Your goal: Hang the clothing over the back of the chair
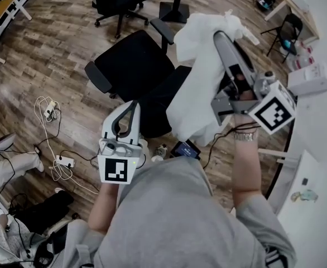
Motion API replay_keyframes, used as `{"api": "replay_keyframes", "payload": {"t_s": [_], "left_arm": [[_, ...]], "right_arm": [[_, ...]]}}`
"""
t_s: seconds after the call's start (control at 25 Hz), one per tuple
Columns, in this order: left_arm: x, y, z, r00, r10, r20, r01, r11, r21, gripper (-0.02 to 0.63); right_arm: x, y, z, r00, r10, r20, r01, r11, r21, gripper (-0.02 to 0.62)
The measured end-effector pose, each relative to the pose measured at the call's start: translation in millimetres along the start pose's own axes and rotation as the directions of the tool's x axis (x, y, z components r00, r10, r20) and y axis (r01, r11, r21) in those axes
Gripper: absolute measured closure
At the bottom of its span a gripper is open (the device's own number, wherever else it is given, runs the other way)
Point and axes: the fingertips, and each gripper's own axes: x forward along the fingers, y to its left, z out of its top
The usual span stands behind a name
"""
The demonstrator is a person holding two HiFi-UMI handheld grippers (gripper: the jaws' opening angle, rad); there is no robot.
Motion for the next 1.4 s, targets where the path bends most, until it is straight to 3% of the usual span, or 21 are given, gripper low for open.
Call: {"api": "replay_keyframes", "payload": {"t_s": [0.8,1.4], "left_arm": [[25,49,-52,0.994,0.017,-0.104,-0.023,0.998,-0.053,0.572],[43,68,-86,0.988,0.01,-0.155,-0.024,0.996,-0.086,0.572]], "right_arm": [[62,-78,-97,0.986,-0.067,-0.153,0.085,0.99,0.114,0.535],[71,-141,-193,0.931,-0.149,-0.333,0.222,0.956,0.192,0.534]]}}
